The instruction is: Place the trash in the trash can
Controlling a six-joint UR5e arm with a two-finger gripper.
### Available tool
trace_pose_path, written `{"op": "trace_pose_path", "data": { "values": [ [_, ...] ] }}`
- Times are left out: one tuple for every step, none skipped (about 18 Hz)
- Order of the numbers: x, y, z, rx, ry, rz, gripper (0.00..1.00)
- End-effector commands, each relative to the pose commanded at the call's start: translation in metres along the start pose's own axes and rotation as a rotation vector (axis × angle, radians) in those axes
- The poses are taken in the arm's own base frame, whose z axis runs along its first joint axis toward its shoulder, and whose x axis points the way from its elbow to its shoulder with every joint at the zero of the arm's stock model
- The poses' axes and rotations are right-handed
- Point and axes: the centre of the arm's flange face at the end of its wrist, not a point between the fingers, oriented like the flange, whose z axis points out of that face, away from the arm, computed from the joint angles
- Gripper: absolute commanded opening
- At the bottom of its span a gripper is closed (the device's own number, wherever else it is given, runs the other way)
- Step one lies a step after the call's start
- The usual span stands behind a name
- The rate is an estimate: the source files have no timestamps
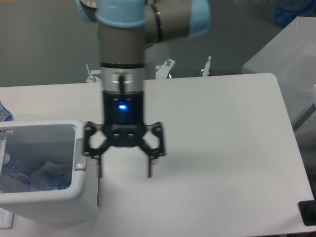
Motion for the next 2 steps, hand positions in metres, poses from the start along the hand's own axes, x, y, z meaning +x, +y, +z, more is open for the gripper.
{"op": "trace_pose_path", "data": {
  "values": [
    [-0.0023, 0.0042, -0.0021, -0.034, -0.001, 0.050, 1.00],
    [-0.0067, 0.0086, -0.0070, -0.066, -0.011, 0.081, 1.00]
  ]
}}
